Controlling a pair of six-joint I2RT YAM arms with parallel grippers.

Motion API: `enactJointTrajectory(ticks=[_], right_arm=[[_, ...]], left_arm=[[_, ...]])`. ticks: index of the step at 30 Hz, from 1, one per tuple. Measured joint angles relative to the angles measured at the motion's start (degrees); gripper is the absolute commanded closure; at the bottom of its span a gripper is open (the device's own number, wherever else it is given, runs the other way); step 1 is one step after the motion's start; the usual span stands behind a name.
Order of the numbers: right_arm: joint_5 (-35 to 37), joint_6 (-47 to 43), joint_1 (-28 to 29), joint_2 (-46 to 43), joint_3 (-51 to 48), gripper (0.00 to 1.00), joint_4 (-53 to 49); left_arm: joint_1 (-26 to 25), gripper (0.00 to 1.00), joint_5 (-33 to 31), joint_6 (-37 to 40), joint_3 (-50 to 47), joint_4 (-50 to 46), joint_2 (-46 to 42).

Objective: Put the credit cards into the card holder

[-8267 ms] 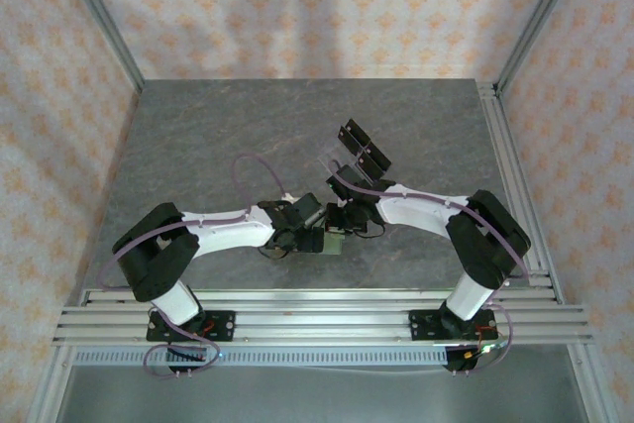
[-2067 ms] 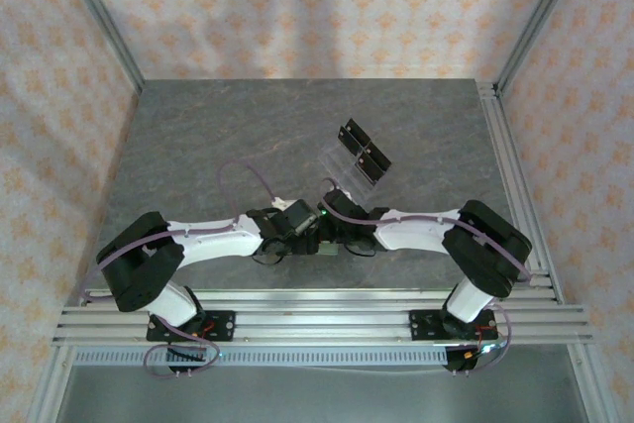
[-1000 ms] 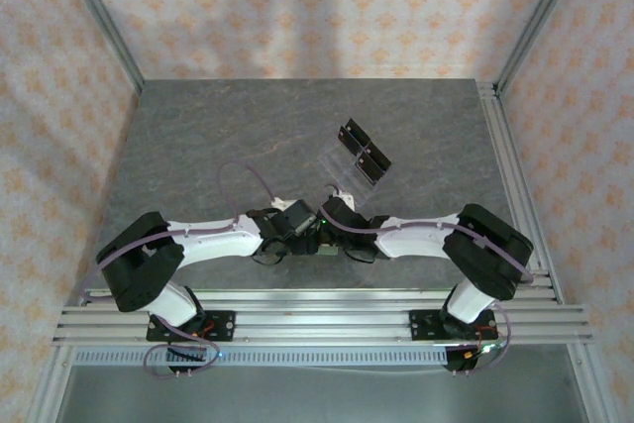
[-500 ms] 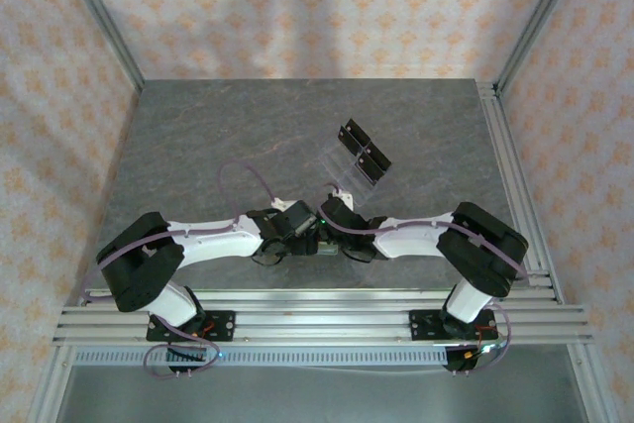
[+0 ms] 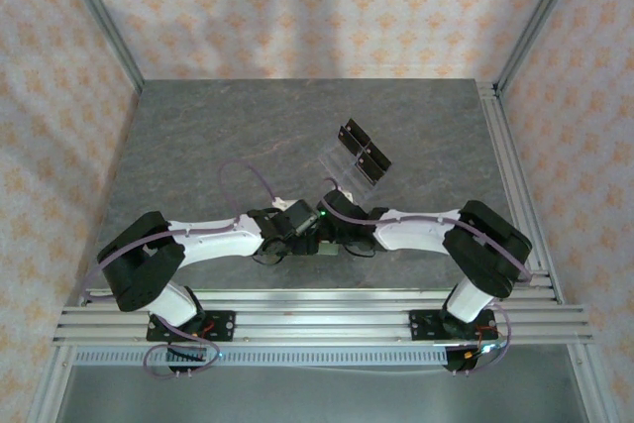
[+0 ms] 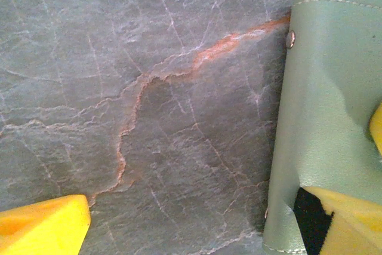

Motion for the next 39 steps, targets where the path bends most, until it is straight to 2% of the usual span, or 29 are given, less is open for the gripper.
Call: enactJointTrajectory(ticks=[25,39], right_arm=[[-9.51,2.45,-4.59,0.07,-0.15,1.00,0.59],[-11.10,2.86,-4.81,-2.45,-0.42,1.00,-2.43]], left_arm=[[0.00,0.09,0.00,0.00,0.00,0.02,0.04],[0.00,0.09,-0.02,-0.02,0.00,0.09,0.20]])
